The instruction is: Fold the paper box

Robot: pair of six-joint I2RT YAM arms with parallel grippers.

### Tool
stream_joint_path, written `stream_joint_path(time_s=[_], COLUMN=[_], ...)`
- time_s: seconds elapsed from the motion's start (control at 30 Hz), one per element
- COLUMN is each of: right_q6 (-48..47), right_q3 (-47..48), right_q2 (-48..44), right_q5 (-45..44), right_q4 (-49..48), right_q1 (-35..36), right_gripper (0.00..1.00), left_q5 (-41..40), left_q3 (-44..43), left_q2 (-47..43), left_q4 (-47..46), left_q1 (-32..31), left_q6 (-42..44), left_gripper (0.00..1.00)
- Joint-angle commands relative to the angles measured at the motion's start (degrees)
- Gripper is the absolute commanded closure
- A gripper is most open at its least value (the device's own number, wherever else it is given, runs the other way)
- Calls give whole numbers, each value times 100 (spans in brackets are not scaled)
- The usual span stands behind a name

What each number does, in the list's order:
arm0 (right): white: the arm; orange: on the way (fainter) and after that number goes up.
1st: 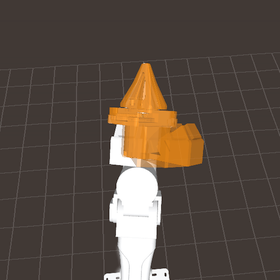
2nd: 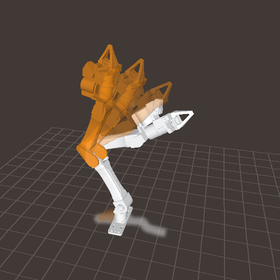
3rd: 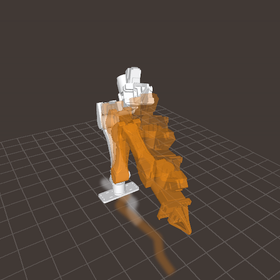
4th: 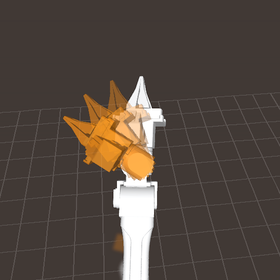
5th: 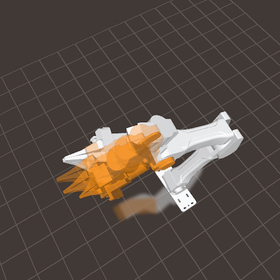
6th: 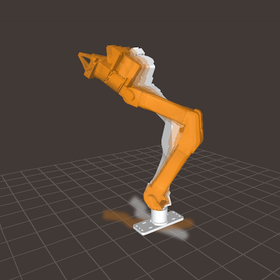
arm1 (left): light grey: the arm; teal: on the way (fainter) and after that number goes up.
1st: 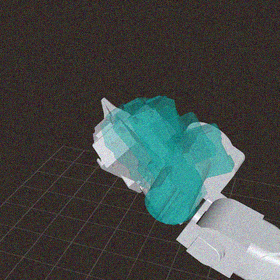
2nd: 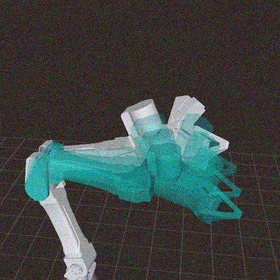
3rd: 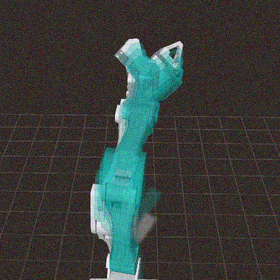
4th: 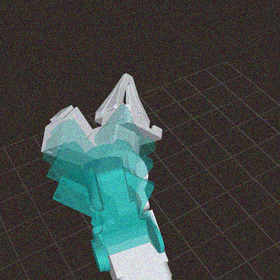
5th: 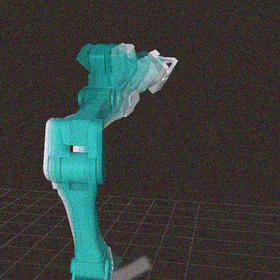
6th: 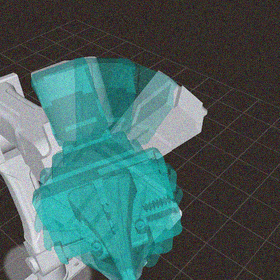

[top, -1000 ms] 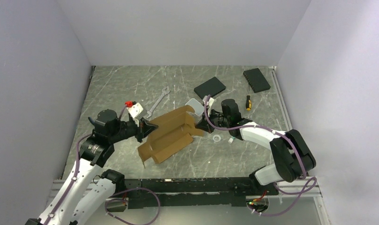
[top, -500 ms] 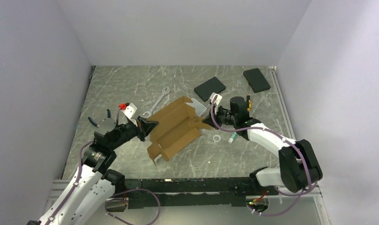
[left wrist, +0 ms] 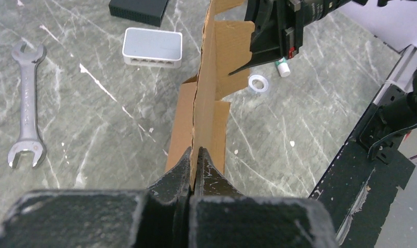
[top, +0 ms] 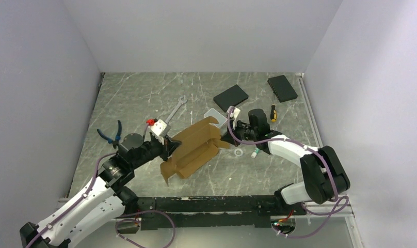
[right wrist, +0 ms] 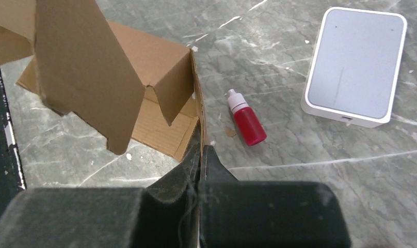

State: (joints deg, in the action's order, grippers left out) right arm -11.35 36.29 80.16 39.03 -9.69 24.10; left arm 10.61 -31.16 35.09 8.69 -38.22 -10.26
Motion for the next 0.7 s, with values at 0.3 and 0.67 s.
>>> stream_joint_path(time_s=[0.3, 0.67], right_q6=[128, 31], right_q3=[78, 110], right_q2=[167, 196], right_q5=[676, 1209], right_q4=[6, 188], right_q1=[77, 110], right_gripper=[100, 94], left_q5=[-1015, -1044], left_q3=[-251, -243], left_q2=[-22, -28], left_q4=[691, 723], left_q1=[-474, -620], left_q6=[-265, -310], left_gripper=[100, 100])
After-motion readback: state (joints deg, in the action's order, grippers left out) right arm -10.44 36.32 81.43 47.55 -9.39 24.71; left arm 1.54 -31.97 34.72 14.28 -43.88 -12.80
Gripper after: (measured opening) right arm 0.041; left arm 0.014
